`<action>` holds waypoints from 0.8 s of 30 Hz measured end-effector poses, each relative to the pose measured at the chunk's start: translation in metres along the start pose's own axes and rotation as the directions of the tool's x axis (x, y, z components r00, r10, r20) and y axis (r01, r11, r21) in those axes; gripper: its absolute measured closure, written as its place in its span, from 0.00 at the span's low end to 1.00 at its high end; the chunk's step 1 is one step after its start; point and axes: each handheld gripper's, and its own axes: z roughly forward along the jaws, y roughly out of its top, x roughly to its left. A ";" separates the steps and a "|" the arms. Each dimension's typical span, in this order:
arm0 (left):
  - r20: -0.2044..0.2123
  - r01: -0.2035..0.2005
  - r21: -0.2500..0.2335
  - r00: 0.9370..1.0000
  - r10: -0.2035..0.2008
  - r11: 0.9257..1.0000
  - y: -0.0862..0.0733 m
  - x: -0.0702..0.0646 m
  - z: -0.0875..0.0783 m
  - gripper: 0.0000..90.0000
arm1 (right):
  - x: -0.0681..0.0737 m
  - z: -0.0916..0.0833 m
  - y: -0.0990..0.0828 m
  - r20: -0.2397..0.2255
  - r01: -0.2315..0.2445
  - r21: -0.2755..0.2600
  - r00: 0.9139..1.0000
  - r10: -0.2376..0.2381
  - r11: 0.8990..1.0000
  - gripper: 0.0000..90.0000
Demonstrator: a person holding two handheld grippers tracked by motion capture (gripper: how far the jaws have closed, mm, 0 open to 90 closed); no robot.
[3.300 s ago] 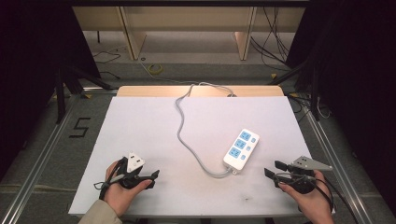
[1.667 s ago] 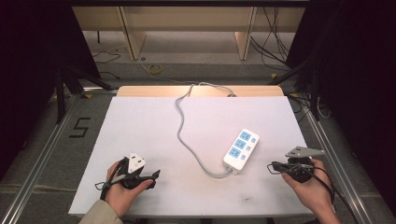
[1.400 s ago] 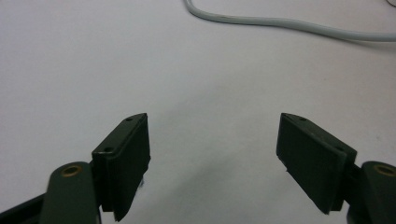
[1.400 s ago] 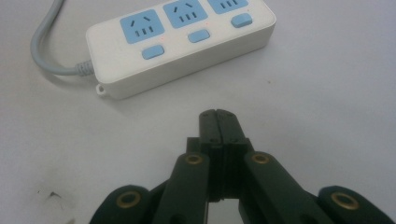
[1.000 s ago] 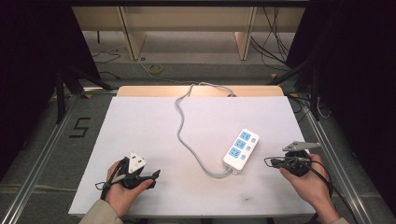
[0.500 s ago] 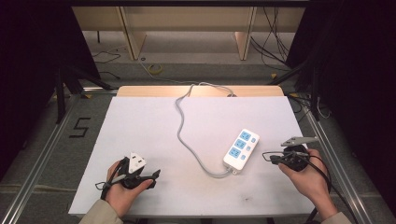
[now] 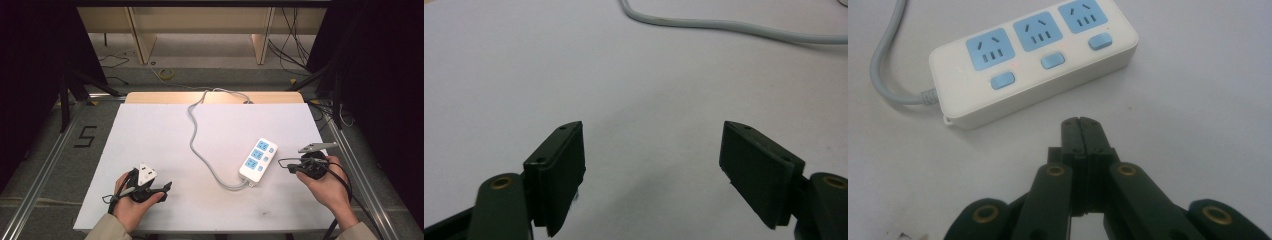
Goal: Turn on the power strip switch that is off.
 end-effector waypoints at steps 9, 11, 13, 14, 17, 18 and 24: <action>0.001 0.003 0.000 1.000 -0.003 1.000 0.000 -0.001 0.000 0.29 | -0.001 0.002 0.003 -0.002 -0.006 0.012 1.000 0.006 1.000 1.00; 0.001 0.002 0.000 1.000 -0.002 1.000 0.000 -0.001 0.000 0.29 | -0.002 0.002 0.004 -0.002 -0.004 0.014 1.000 0.004 1.000 1.00; 0.000 0.000 0.001 1.000 0.000 1.000 0.000 0.000 0.000 0.29 | -0.002 0.003 0.005 -0.002 -0.006 0.016 1.000 0.006 1.000 1.00; 0.001 0.001 0.002 1.000 -0.001 1.000 0.000 -0.001 0.000 0.29 | -0.002 0.003 0.005 -0.003 -0.006 0.018 1.000 0.006 1.000 1.00; -0.001 0.001 0.000 1.000 -0.001 1.000 0.000 -0.001 0.000 0.29 | -0.002 0.004 0.007 -0.003 -0.006 0.022 1.000 0.006 1.000 1.00; -0.001 0.001 0.000 1.000 -0.001 1.000 0.000 -0.001 0.000 0.29 | -0.002 0.004 0.007 -0.003 -0.008 0.023 1.000 0.008 1.000 1.00; -0.001 0.001 0.000 1.000 -0.001 1.000 0.000 -0.001 0.001 0.29 | -0.003 0.006 0.010 -0.002 -0.008 0.030 1.000 0.008 1.000 1.00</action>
